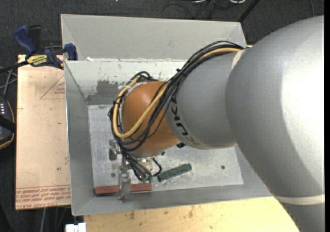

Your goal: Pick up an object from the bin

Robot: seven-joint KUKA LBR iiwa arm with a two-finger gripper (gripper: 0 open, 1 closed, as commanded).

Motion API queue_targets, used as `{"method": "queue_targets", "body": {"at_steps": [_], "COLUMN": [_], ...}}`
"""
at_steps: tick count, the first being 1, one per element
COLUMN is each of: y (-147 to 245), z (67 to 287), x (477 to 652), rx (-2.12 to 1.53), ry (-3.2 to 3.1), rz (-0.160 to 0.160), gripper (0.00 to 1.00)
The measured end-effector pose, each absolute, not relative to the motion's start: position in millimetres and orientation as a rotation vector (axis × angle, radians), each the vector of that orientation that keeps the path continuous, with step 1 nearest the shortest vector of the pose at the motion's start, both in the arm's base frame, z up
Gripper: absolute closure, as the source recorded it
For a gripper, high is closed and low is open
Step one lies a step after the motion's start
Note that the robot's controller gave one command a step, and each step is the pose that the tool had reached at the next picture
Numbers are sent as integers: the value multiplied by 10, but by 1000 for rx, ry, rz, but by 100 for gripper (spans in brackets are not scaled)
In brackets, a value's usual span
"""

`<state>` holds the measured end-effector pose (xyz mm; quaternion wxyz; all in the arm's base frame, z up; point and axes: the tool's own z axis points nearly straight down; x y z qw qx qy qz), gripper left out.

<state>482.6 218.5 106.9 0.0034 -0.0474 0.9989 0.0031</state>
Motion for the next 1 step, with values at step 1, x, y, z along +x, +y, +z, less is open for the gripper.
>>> {"method": "queue_targets", "body": {"at_steps": [1], "y": [1538], "z": [704], "x": [4904], "rx": [-277], "ry": [3128], "rz": [2], "gripper": [100]}}
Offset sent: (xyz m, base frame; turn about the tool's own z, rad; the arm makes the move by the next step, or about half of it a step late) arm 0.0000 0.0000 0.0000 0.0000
